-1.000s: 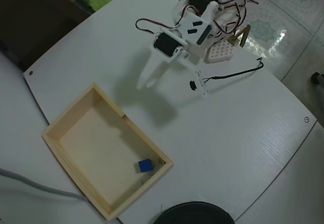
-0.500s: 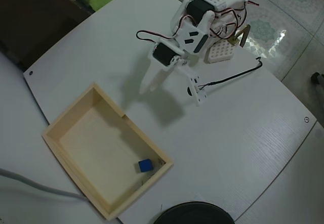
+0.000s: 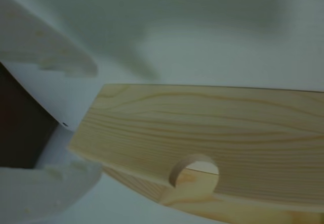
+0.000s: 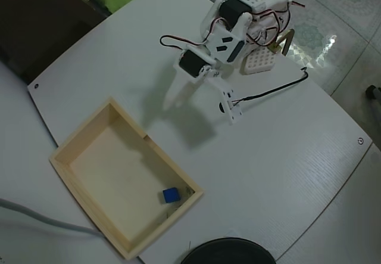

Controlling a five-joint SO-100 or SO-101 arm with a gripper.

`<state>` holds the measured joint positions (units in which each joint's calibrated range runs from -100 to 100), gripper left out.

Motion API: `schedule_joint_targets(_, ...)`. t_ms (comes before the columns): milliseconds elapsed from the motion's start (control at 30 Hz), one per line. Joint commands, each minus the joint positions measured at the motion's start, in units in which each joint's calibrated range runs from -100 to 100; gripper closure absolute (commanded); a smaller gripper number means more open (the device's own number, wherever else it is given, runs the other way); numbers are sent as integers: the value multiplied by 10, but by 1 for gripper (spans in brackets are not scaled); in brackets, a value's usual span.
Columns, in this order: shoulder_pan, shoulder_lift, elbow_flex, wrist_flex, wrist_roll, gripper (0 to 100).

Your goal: Pick up the small blue cube and put it into the box

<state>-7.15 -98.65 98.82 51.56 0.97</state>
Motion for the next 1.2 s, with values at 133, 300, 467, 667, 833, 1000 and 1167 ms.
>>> schedule_joint_targets(133,0,-4,10,1,2,92)
schedule_joint_targets(300,4,-4,9,1,2,94)
schedule_joint_targets(467,5,-4,9,1,1,95)
schedule_joint_targets(667,5,-4,9,1,4,99)
schedule_joint_targets(833,5,-4,9,1,3,99)
schedule_joint_targets(1000,5,-4,9,1,4,99)
schedule_joint_targets(1167,4,-4,9,1,4,99)
